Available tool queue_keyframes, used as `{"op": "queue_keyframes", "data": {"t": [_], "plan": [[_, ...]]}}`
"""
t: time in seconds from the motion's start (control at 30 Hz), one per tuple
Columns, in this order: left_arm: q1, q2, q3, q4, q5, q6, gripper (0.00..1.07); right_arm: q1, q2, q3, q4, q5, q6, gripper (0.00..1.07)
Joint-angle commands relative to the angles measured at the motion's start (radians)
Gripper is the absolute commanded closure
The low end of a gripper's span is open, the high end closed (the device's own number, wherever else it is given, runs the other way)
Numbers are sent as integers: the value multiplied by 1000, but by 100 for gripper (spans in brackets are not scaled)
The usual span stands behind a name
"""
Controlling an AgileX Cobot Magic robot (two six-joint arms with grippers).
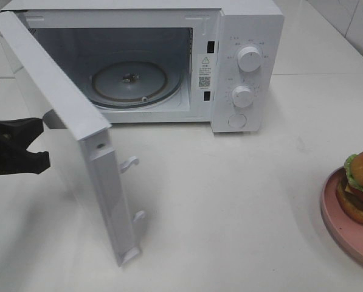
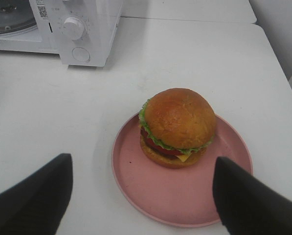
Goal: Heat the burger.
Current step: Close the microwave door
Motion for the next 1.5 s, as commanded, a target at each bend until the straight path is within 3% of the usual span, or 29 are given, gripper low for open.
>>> {"op": "queue_keyframes", "data": {"t": [0.03, 0.43, 0.63, 0.77, 0.93, 1.33, 1.5], "plan": [[-53, 16, -35, -54, -26, 25, 107, -3, -26, 1, -2, -14, -12, 31], [-229, 125, -258, -296, 9, 77, 107, -3, -26, 1, -2, -14, -12, 31], [-285, 184, -376, -346, 54, 142, 107, -3, -26, 1, -2, -14, -12, 31], [-311, 224, -448, -371, 80, 155, 107, -3, -26, 1, -2, -14, -12, 31], [-335, 283, -541, -428, 91, 158, 107, -3, -26, 1, -2, -14, -12, 31], [-338, 411, -766, -462, 180, 173, 107, -3, -26, 1, -2, -14, -12, 31], [-338, 433, -813, -481, 199, 178, 107, -3, -26, 1, -2, -14, -12, 31]]}}
